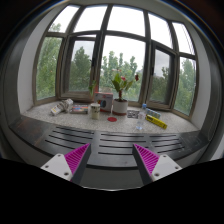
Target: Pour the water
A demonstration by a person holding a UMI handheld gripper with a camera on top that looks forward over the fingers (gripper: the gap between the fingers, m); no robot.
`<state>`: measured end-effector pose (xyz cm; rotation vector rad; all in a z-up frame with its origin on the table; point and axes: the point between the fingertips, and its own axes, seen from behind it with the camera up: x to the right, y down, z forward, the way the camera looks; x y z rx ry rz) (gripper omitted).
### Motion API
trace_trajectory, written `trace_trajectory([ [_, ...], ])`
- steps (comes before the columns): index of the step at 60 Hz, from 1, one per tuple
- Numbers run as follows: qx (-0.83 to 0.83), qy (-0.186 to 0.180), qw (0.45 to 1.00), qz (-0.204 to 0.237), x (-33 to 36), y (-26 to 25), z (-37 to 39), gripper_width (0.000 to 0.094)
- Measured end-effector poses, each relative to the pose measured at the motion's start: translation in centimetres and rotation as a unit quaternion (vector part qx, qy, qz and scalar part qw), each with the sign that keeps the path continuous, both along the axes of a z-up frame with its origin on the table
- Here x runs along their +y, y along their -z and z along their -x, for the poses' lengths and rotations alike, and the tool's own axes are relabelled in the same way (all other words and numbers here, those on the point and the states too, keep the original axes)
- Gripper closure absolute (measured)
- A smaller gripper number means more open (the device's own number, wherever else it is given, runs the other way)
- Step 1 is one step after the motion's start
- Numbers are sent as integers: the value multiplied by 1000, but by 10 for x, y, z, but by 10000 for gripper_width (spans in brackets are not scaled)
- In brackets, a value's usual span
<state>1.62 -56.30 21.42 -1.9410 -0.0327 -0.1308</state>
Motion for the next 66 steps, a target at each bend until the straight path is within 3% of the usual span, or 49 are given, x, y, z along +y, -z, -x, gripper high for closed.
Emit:
trace_trajectory([
  [16, 6, 32, 999, 30, 20, 52, -73, 88],
  [27, -5, 54, 998, 31, 72, 91, -151, 84],
  [47, 6, 28, 999, -39, 294, 99, -247, 86],
  [66, 12, -2, 998, -62, 484, 125, -288, 124],
])
